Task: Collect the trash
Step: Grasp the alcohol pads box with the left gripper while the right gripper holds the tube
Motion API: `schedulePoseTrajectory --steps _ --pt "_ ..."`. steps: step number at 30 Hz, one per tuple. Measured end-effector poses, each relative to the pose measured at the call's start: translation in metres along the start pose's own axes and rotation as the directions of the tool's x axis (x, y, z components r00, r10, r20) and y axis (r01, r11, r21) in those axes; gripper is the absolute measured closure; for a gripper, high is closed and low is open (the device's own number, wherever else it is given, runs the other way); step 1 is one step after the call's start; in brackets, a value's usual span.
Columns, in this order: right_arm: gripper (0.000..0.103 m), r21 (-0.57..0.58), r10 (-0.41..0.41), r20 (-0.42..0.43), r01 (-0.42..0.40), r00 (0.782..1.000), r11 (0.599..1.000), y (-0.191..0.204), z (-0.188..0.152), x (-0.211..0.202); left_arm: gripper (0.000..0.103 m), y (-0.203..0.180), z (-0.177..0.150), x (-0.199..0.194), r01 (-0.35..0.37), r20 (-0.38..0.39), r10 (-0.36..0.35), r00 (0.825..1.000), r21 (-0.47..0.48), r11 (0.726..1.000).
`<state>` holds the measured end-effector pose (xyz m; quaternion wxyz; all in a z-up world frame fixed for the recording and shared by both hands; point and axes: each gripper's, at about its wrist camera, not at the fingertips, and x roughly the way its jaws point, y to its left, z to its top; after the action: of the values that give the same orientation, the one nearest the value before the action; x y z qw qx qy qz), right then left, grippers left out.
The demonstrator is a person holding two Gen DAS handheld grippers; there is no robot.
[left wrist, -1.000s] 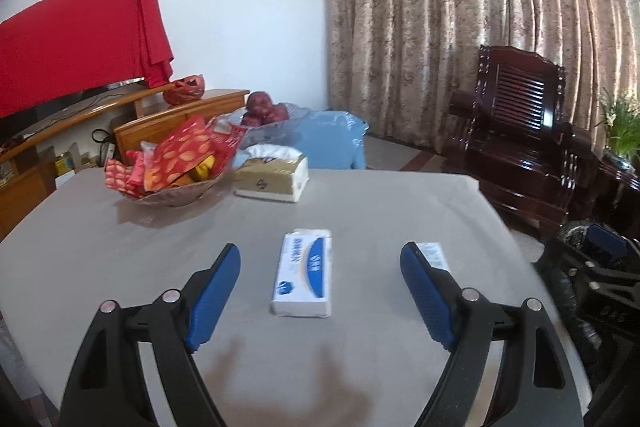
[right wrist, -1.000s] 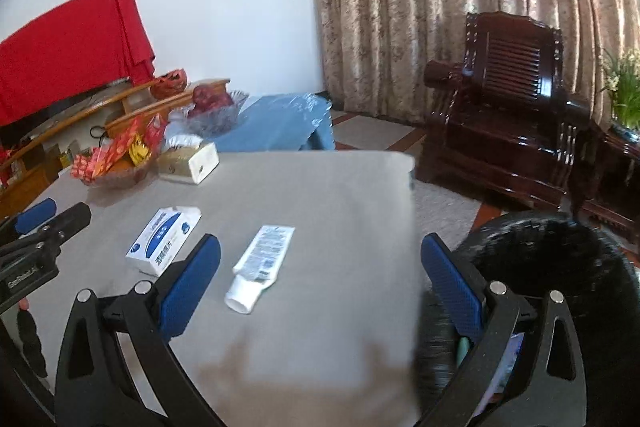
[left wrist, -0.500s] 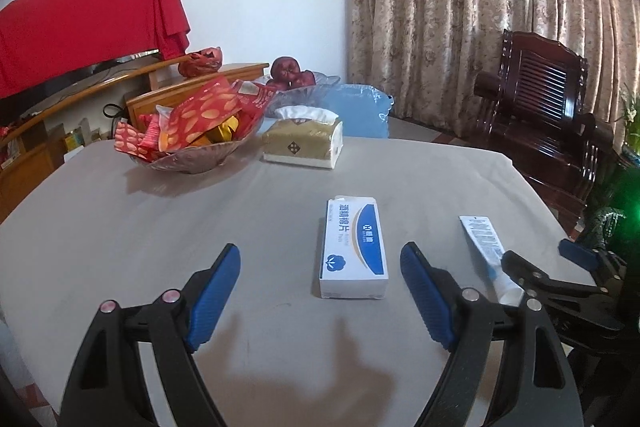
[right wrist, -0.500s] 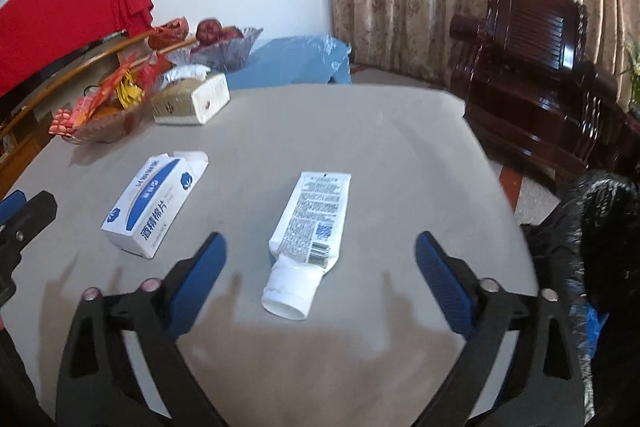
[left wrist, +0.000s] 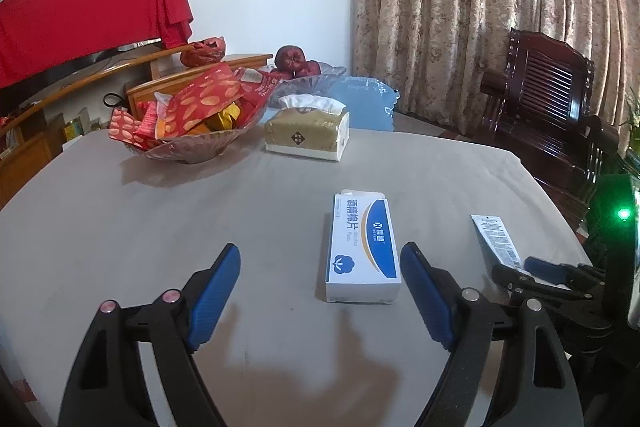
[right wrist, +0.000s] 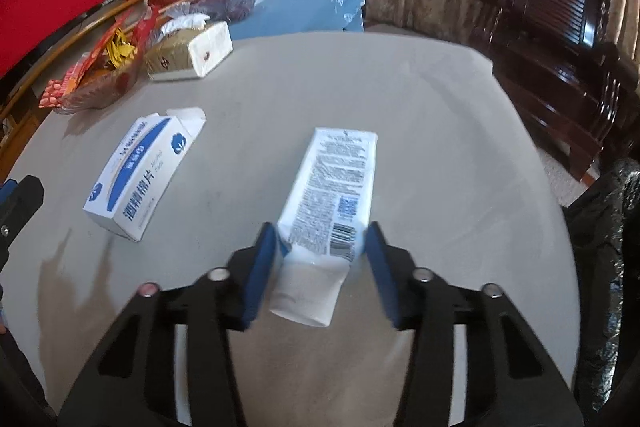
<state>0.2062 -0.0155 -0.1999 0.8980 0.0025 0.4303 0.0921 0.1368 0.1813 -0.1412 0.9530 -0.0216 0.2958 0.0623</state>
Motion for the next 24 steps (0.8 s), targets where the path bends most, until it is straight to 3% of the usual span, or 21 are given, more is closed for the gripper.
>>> schedulePoseTrajectory --steps 9,14,24 --pt "0.056 -0.015 -0.006 -0.017 0.006 1.0 1.0 0.004 -0.001 0.003 0.022 -0.007 -0.002 0.01 0.015 -0.021 -0.015 1.0 0.006 1.0" --pt "0.06 0.003 0.012 -0.011 -0.012 1.0 1.0 -0.002 0.0 0.002 0.022 -0.011 0.0 0.018 0.022 -0.031 -0.022 0.999 0.003 1.0" --pt "0.06 0.026 -0.035 0.002 0.035 0.999 0.999 -0.023 0.003 -0.002 0.022 -0.021 -0.001 0.051 0.026 -0.089 -0.025 0.996 0.009 1.0"
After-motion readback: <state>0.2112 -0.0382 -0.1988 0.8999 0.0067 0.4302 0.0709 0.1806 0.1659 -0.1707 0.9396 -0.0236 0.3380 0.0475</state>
